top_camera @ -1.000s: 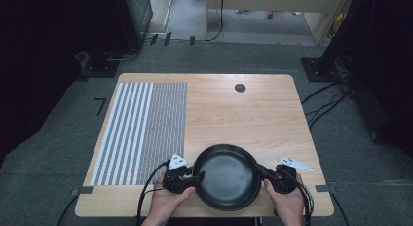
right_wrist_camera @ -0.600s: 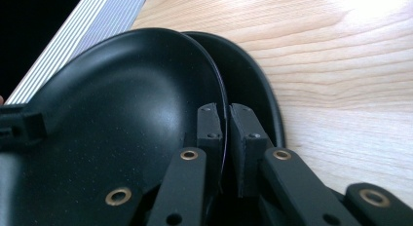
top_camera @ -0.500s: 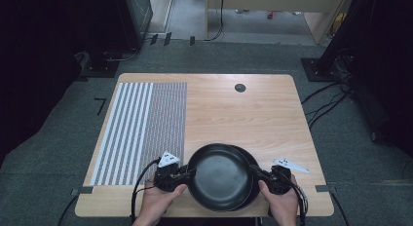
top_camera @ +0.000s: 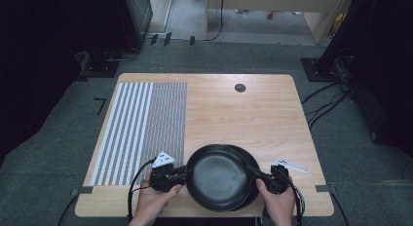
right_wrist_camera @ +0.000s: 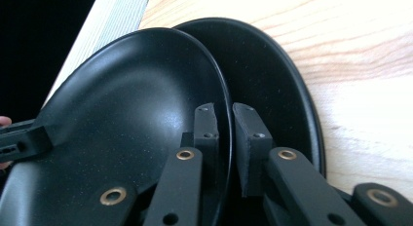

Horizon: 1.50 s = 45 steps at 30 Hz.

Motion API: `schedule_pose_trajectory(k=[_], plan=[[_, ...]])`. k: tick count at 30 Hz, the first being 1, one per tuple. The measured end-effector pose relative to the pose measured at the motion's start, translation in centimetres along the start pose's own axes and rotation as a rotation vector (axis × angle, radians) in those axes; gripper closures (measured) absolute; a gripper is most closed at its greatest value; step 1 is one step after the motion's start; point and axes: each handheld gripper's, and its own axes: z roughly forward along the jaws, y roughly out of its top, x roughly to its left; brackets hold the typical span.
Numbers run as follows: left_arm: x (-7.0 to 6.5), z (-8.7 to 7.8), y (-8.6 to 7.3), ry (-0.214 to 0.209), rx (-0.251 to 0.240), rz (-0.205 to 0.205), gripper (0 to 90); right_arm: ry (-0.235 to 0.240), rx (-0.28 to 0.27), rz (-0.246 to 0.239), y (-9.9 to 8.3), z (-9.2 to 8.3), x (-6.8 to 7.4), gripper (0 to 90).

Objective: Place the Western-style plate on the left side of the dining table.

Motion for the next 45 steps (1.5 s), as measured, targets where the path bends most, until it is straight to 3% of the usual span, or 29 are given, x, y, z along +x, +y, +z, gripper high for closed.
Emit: schedule_pose_trajectory(k=[5,6,7,8,9,11,15,17,20,27,33,45], plan=[[0.0,0.0,-0.1,-0.004,0.002,-0.006,68.9,0.006,-0.007,0.037,-0.4,0.3,0.1,79.7],[0.1,-0.1,-0.1,-0.025,0.018,-0.037,68.9,-0.001,-0.011,0.030,-0.4,0.3,0.2,79.6],[0.1,-0.1,-0.1,-0.025,0.018,-0.037,69.1,-0.001,-0.011,0.030,-0.4,0.3,0.2,79.6],[0.5,-0.1,-0.2,-0.064,0.028,-0.074,69.0,-0.010,-0.021,0.022,-0.5,0.4,0.3,79.8],[0.5,-0.1,-0.2,-0.064,0.028,-0.074,69.0,-0.010,-0.021,0.022,-0.5,0.4,0.3,79.8],[0.5,0.0,-0.4,-0.084,0.024,-0.101,69.8,0.020,-0.056,0.061,-0.6,0.3,0.1,81.5],[0.2,0.0,-0.4,-0.077,0.021,-0.100,70.8,0.027,-0.083,0.073,-0.7,0.2,0.0,82.2],[0.4,-0.2,-0.3,-0.083,0.017,-0.114,72.0,0.057,-0.106,0.110,-0.5,-0.3,0.2,83.9],[0.3,-0.5,-0.1,-0.076,0.007,-0.116,73.6,0.069,-0.122,0.115,-0.4,-0.6,0.5,83.8],[0.4,-1.0,0.2,-0.063,-0.009,-0.125,75.1,0.074,-0.110,0.130,-0.4,-0.3,0.8,83.0],[0.8,-1.7,0.7,-0.068,-0.030,-0.134,75.7,0.083,-0.108,0.125,0.3,0.0,1.5,82.8],[2.7,-3.4,1.5,-0.061,-0.064,-0.166,75.7,0.087,-0.105,0.052,2.6,1.5,4.4,82.8]])
